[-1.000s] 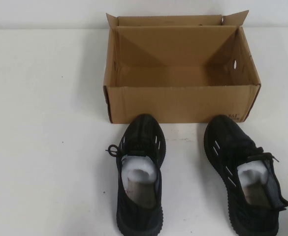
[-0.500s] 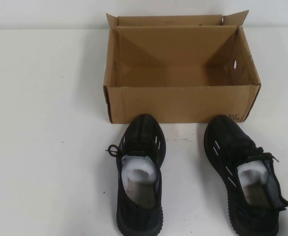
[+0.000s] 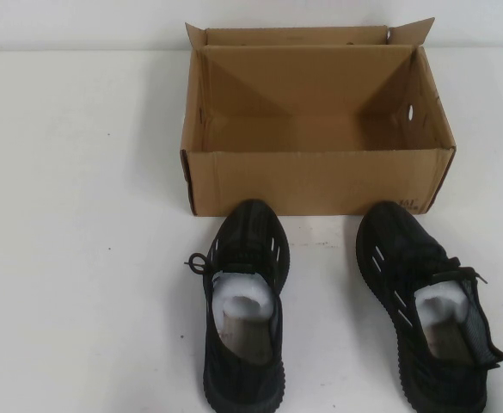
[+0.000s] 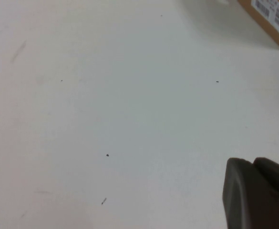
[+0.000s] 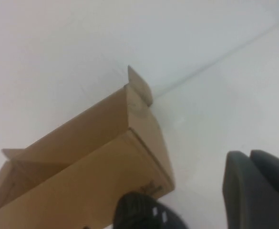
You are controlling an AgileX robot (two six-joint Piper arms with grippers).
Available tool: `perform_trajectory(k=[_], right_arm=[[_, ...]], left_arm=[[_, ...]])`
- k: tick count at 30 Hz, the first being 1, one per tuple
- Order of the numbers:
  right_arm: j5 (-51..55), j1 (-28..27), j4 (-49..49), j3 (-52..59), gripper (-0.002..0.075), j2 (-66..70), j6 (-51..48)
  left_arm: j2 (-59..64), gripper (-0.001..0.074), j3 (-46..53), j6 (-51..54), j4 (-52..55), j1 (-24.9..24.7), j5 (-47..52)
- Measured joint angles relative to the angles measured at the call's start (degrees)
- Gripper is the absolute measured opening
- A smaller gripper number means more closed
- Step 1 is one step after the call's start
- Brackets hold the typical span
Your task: Put shoes into padded shoe box
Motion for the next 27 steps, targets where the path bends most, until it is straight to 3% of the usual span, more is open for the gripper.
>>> perform_trajectory(k=[6,16,27], right_arm=[[12.4,0.0,0.6,-9.5,-0.0008,6.5,0.0],[41.1,0.0,-10.9,-29.4,-0.0008,31.6,0.0],[52.9,1.3,-15.8,-46.2,-0.0008,55.5,-11.4]], left_arm=[[0.0,0.0000,0.0,0.0,0.0,0.0,0.0],[0.0,0.0000,0.0,0.0,0.0,0.0,0.0],[0.0,0.0000,0.0,0.0,0.0,0.0,0.0]])
